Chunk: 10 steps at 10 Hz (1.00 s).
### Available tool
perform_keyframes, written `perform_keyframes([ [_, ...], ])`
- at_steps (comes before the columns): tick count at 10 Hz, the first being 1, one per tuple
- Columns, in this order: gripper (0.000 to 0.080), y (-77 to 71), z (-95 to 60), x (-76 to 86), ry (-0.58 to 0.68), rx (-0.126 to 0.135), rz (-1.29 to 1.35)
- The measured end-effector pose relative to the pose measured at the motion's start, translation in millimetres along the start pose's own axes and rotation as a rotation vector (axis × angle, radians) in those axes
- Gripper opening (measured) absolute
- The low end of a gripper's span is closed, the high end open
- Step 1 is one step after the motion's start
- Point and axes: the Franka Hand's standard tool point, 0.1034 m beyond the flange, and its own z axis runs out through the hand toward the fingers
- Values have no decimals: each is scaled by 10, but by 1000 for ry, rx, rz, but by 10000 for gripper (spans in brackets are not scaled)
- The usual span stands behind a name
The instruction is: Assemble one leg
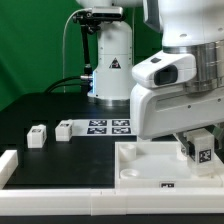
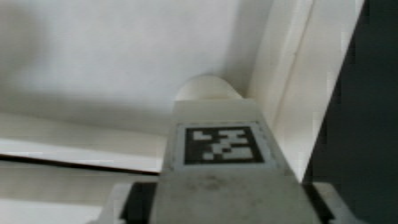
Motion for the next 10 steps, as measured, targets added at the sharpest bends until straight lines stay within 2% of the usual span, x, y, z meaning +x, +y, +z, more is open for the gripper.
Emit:
perform_keyframes([
  [1, 288, -5, 0, 1, 0, 2, 47],
  [4, 288, 2, 2, -15, 32, -2, 533],
  [10, 290, -41, 28, -27, 23, 24, 1337],
])
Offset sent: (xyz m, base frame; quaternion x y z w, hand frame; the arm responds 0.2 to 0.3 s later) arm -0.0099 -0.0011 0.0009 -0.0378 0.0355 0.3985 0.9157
